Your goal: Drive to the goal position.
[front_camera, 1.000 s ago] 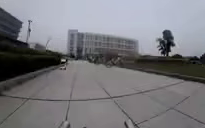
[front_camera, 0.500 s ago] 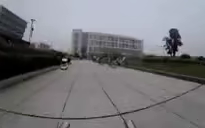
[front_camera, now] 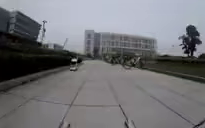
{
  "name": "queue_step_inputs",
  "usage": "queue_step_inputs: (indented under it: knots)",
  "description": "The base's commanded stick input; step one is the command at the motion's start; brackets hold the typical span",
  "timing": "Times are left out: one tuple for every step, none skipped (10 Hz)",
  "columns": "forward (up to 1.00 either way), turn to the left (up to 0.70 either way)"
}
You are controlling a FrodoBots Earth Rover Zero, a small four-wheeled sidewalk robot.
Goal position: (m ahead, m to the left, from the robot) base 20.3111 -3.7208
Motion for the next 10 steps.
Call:
queue_step_inputs:
  knots:
    - [1.0, 0.04]
    - [1.0, 0.07]
    - [1.0, 0.13]
    - [1.0, 0.14]
    - [1.0, 0.0]
    - [1.0, 0.0]
    - [1.0, 0.05]
    - [1.0, 0.06]
    - [1.0, 0.04]
    - [1.0, -0.19]
